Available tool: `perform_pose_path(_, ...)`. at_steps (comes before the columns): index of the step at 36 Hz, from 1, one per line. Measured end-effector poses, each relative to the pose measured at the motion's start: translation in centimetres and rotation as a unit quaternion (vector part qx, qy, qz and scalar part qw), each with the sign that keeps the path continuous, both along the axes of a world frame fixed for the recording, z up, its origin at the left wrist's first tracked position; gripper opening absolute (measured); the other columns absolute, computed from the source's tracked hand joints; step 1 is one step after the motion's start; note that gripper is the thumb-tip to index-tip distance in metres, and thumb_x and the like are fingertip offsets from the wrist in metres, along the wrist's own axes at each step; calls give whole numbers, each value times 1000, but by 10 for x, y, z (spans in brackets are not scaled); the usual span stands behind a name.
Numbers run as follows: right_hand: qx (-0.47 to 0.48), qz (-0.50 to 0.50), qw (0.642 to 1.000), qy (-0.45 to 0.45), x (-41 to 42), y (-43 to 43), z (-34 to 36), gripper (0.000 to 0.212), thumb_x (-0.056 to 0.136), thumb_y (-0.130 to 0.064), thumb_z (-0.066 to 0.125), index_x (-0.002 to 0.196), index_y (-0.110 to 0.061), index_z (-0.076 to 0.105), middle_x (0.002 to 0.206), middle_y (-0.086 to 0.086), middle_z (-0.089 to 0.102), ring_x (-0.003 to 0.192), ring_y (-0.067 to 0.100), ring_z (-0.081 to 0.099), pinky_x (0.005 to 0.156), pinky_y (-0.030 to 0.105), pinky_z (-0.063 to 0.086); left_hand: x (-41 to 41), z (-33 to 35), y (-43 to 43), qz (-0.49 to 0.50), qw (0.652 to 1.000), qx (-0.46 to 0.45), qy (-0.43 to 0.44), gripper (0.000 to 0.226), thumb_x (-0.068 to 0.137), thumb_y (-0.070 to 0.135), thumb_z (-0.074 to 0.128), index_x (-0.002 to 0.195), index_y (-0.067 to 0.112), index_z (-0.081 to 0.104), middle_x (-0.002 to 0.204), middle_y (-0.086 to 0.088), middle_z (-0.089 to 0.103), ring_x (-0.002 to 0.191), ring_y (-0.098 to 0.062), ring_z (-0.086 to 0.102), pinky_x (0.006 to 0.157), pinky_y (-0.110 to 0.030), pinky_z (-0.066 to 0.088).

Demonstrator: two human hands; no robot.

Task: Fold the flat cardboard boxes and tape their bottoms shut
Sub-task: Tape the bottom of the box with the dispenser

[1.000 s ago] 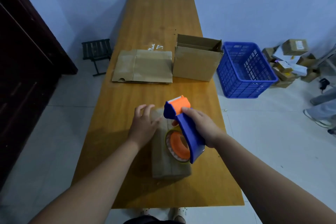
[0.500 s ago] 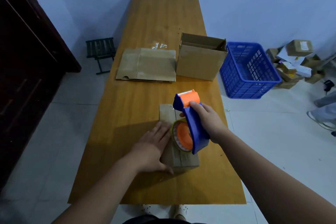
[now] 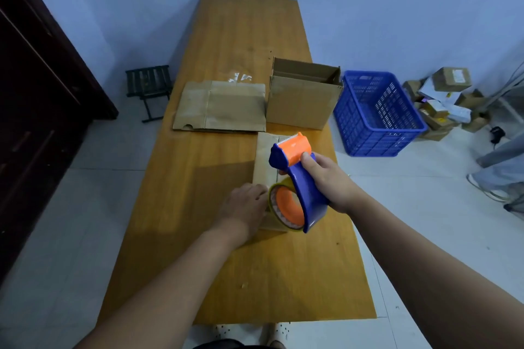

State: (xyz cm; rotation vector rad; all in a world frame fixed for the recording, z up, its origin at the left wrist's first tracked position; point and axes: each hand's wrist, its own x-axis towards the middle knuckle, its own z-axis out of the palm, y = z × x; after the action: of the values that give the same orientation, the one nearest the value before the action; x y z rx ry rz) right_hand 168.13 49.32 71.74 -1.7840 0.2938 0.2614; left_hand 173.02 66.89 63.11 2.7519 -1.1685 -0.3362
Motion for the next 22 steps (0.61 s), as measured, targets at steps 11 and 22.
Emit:
perform_pose_path(11,-22,47,998,20,12,-1,-8,47,82,-58,46,103,-17,56,84,-3,69,71,11,66,66,20,52,7,42,-7,281,694,-490,447,24,92,24,46,94,21,69,91,4,72,94,-16,63,91,-34,43)
perform_pose_path(22,-27,83,996,14,21,-4,-8,34,84,-53,52,96,-21,55,82,-3,67,67,9,65,63,18,52,10,60,-14,382,624,-540,417,13,96,26,51,93,26,63,95,1,67,92,-17,61,79,-29,44)
